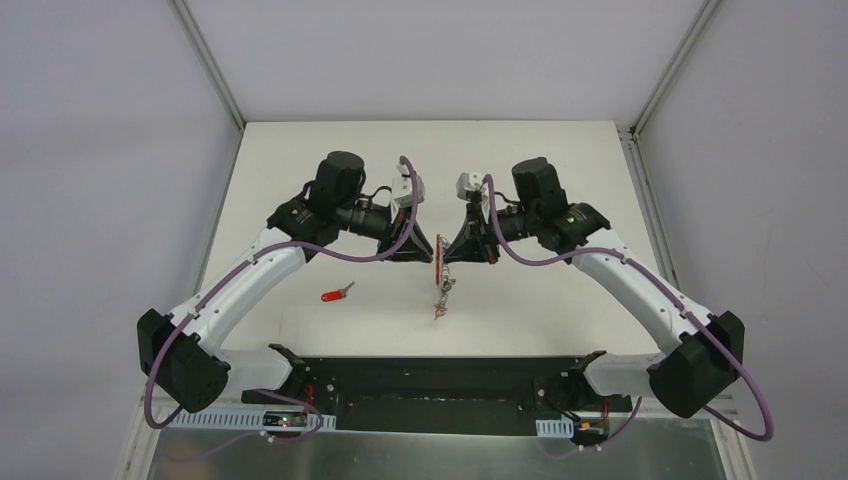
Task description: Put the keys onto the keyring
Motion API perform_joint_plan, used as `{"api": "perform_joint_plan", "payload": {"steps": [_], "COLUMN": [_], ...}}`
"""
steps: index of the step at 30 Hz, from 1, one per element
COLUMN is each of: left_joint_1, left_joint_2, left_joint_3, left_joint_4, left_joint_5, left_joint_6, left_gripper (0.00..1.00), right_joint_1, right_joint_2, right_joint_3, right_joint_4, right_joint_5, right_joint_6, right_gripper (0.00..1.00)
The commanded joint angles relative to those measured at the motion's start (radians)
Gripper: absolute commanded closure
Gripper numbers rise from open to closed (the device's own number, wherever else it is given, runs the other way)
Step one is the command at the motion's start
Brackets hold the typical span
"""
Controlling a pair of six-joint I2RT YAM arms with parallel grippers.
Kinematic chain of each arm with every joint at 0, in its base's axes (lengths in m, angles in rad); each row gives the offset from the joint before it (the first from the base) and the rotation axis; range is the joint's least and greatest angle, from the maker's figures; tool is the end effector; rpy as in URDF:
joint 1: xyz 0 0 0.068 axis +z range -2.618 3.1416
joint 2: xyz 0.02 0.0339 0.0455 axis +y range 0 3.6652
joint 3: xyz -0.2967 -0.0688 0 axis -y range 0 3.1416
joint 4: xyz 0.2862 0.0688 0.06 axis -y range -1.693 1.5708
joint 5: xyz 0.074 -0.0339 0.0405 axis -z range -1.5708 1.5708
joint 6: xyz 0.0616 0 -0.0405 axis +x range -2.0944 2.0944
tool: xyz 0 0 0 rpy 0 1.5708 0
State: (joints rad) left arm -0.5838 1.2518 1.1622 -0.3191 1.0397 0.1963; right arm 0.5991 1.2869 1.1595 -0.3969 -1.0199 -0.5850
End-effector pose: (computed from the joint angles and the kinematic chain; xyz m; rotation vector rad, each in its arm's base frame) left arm 0.2326 -0.2173 0.3876 1.3436 1.4435 -1.2702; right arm 0.2350 0.2240 0.3683 -1.5554 1.2238 1.0611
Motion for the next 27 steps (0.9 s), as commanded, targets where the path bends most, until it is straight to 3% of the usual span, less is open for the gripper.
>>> {"api": "perform_joint_plan", "payload": {"steps": [1, 15, 19, 27], "left_joint_1": [0.014, 0.035, 0.035, 0.035], "left_joint_2": [-0.040, -0.055, -0.072, -0.095], "left_joint_3": [0.007, 0.031, 0.028, 0.011], "left_joint_4": [0.015, -0.100, -0.118, -0.147], "left_joint_5": [0.059, -0.121, -0.212, -0.378], "left_joint_6": [0.001, 0.049, 0.062, 0.132], "left_gripper": [0.77, 0.53, 0.44, 0.43], "right_joint_1": [-0.015, -0.044, -0.044, -0.043], "right_joint_2": [-0.034, -0.052, -0.034, -0.049], "right_joint_3": [-0.007, -0.016, 0.024, 0.077], "right_joint_4": [0.030, 0.006, -0.145, -0.430], "right_joint_5": [-0.012, -0.084, -0.153, -0.168], "right_joint_6": [0.016, -0.012, -0.167, -0.529], "right_gripper": [1.00, 1.00, 1.00, 1.00]}}
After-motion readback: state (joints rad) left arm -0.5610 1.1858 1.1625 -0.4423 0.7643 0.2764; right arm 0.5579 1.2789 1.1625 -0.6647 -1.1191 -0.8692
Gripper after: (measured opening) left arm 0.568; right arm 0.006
